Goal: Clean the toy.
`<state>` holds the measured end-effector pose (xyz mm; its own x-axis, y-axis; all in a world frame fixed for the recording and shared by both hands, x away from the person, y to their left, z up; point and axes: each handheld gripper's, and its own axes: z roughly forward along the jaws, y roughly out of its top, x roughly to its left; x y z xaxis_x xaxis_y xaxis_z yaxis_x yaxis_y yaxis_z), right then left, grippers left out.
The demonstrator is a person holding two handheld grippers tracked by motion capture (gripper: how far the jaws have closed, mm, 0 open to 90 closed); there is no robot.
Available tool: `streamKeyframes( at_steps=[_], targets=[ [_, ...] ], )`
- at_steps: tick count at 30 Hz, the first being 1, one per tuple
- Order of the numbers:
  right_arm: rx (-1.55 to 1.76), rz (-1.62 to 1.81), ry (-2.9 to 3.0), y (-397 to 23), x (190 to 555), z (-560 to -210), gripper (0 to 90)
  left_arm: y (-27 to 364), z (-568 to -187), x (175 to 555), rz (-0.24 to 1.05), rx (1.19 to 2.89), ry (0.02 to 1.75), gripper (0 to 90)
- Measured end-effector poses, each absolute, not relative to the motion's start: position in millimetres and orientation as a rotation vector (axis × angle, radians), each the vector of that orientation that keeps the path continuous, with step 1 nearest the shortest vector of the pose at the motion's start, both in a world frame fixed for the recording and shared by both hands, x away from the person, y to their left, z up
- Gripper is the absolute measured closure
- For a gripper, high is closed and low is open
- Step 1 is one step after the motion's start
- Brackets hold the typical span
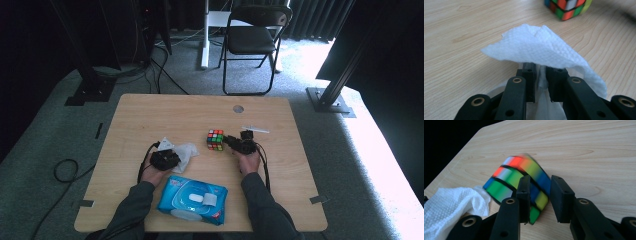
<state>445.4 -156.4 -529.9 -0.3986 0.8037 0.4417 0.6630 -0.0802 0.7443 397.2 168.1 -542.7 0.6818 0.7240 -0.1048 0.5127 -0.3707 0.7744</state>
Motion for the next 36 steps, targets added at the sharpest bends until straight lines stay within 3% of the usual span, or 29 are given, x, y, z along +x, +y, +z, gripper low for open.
streamKeyframes(
  at_steps=[3, 11, 18, 36],
  targets=[
    [1.602, 1.491, 2.036, -155.6, 443.2, -529.3, 66.4, 168.2, -542.7, 397.3, 0.32, 2.055, 0.95, 78.2],
    [1.218, 1.39, 2.148, -140.3, 434.7, -509.9, 32.6, 167.9, -542.7, 397.1, 0.319, 2.056, 0.95, 78.0],
    [1.127, 1.346, 2.231, -130.4, 443.3, -506.1, 17.8, 168.0, -542.7, 397.0, 0.32, 2.056, 0.949, 77.9],
    [1.012, 1.21, 2.344, -121.5, 466.9, -508.1, 16.4, 167.3, -542.7, 396.9, 0.317, 2.059, 0.946, 77.3]
  ],
)
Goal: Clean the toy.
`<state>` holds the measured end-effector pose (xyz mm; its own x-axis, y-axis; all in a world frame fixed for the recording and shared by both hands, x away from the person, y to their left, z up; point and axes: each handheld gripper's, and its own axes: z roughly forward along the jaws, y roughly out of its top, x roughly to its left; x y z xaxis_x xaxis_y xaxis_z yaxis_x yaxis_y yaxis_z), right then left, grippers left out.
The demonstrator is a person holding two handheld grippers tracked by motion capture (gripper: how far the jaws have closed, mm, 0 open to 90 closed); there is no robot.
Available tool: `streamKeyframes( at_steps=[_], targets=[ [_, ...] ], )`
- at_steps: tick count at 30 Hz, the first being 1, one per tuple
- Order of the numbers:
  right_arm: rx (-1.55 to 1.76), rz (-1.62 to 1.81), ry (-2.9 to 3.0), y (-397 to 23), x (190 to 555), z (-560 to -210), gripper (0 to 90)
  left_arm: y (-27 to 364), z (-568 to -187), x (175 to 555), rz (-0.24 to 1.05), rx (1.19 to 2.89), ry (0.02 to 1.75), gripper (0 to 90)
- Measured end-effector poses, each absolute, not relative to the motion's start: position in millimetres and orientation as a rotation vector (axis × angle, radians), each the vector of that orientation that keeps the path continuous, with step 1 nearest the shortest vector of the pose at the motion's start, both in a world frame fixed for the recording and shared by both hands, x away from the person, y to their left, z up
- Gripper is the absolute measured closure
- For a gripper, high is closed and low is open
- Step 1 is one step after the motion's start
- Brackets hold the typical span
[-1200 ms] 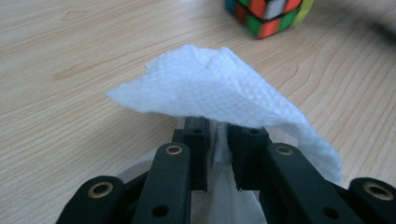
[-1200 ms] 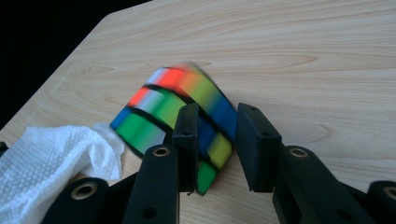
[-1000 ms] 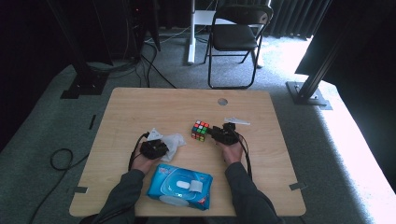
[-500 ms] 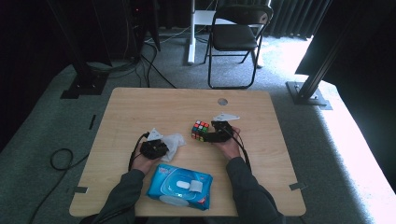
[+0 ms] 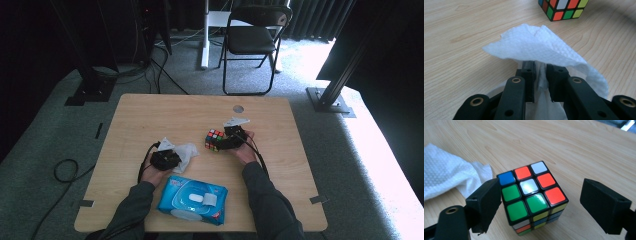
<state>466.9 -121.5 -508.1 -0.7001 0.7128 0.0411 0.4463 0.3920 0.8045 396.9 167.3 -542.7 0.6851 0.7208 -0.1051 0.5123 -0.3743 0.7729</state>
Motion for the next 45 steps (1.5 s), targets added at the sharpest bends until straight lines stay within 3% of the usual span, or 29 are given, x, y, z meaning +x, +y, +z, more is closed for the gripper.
streamKeyframes(
  at_steps=[8, 20, 28, 34, 45],
  targets=[
    [0.987, 1.152, 2.418, -114.8, 471.1, -519.2, 18.0, 167.3, -542.7, 396.8, 0.318, 2.06, 0.945, 77.3],
    [0.973, 1.091, 2.412, -110.7, 467.6, -528.8, 33.5, 167.3, -542.8, 396.8, 0.317, 2.059, 0.945, 77.3],
    [0.986, 1.106, 2.383, -113.4, 465.6, -528.8, 33.8, 167.2, -542.7, 396.7, 0.325, 2.059, 0.943, 77.9],
    [0.992, 1.134, 2.375, -115.6, 463.0, -524.7, 33.8, 167.8, -539.9, 395.8, 0.353, 2.045, 0.95, 86.0],
    [0.962, 1.158, 2.385, -112.5, 456.5, -521.3, 33.9, 168.1, -531.1, 394.0, 0.376, 2.022, 0.933, 87.9]
  ],
)
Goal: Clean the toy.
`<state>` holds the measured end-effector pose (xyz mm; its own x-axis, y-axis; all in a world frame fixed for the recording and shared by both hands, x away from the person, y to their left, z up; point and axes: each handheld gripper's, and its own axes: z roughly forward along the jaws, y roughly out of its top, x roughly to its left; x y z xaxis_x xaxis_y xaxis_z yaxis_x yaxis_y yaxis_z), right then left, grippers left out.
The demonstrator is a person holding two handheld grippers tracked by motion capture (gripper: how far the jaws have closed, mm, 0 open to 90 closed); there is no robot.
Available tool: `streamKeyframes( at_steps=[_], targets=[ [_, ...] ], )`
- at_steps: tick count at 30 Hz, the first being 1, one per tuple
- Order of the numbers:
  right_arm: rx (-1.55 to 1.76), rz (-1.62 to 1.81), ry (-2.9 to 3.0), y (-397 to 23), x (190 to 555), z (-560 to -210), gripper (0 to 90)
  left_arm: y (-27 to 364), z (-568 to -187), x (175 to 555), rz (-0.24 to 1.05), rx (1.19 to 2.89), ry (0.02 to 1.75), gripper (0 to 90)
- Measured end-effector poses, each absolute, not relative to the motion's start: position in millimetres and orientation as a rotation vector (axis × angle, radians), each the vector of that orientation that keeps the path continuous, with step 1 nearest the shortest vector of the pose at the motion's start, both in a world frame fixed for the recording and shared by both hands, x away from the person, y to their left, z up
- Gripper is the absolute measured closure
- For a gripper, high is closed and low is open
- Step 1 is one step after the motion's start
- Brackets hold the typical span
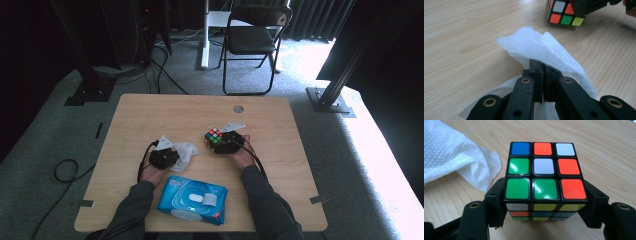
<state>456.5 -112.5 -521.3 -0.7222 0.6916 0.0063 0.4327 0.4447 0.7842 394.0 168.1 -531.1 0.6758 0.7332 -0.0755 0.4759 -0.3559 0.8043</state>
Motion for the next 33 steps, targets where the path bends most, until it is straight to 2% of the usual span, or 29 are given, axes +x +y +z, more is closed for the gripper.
streamKeyframes(
  at_steps=[6, 8, 13, 18, 22, 25, 33],
  targets=[
    [0.961, 1.164, 2.386, -112.0, 454.2, -521.7, 33.8, 165.3, -530.1, 393.1, 0.391, 2.041, 0.92, 85.6],
    [0.958, 1.163, 2.388, -112.1, 453.7, -522.2, 33.8, 163.6, -532.0, 393.7, 0.381, 2.052, 0.917, 78.0],
    [0.961, 1.165, 2.387, -112.7, 453.0, -523.6, 33.8, 160.2, -535.6, 397.2, 0.347, 2.064, 0.935, 50.3],
    [0.959, 1.161, 2.387, -112.3, 452.9, -524.1, 33.8, 159.2, -542.0, 400.2, 0.362, 2.091, 0.96, 44.4],
    [0.962, 1.166, 2.384, -112.6, 453.0, -523.8, 33.8, 156.9, -543.9, 400.1, 0.379, 2.122, 0.974, 45.1],
    [0.96, 1.163, 2.383, -112.7, 452.7, -523.3, 33.8, 156.2, -543.5, 399.5, 0.4, 2.131, 0.977, 48.8],
    [0.947, 1.162, 2.398, -110.6, 450.8, -523.9, 33.8, 161.2, -541.2, 401.1, 0.377, 2.131, 1.0, 79.5]
  ],
)
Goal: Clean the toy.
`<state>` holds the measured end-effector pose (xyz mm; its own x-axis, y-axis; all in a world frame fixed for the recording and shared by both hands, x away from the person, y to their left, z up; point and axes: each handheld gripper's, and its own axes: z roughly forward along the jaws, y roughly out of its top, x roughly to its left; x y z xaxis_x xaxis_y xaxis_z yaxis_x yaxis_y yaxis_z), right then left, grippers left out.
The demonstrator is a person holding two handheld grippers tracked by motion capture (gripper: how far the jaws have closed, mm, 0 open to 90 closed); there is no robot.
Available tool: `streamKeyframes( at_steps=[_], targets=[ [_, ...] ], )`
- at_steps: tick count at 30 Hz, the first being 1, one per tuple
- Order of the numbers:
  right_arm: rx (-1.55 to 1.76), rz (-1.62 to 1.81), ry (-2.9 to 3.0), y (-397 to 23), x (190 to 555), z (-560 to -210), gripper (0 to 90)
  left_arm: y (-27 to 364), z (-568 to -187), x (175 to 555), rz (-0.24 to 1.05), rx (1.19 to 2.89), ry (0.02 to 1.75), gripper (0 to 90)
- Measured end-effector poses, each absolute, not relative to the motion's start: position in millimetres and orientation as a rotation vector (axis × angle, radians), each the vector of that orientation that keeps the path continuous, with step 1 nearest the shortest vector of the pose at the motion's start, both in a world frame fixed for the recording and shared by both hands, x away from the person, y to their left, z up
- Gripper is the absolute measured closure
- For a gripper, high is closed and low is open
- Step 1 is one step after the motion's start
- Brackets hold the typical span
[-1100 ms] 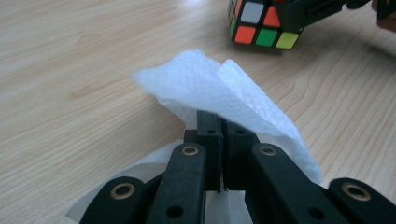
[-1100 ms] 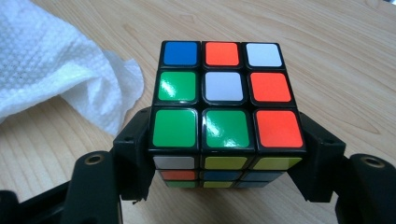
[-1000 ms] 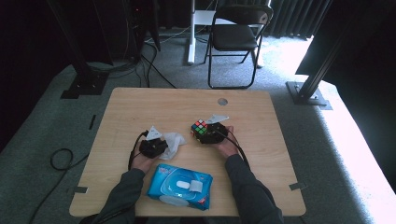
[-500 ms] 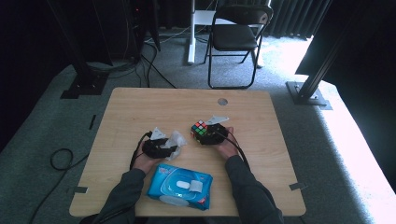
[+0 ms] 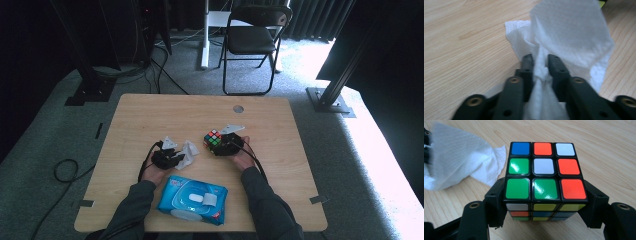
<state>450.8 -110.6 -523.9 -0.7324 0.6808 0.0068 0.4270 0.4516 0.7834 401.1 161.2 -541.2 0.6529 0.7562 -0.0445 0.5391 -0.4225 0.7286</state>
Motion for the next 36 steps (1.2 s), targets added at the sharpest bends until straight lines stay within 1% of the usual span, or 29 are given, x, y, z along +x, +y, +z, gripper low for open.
streamKeyframes(
  at_steps=[2, 4, 18, 25, 36],
  targets=[
    [0.941, 1.162, 2.405, -109.6, 450.2, -524.6, 33.8, 161.4, -540.2, 401.0, 0.374, 2.125, 0.998, 82.3],
    [0.933, 1.16, 2.414, -108.4, 449.5, -525.0, 33.8, 162.1, -537.1, 401.0, 0.374, 2.117, 0.992, 83.1],
    [0.881, 1.152, 2.437, -101.4, 445.7, -523.0, 33.8, 169.4, -504.5, 403.9, 0.378, 1.981, 0.967, 84.4],
    [0.857, 1.151, 2.446, -96.7, 443.4, -523.2, 33.8, 161.9, -493.7, 406.3, 0.389, 1.959, 0.948, 84.4],
    [0.811, 1.158, 2.455, -88.1, 439.5, -520.4, 33.8, 146.3, -482.8, 410.8, 0.406, 1.976, 0.9, 84.4]
  ],
)
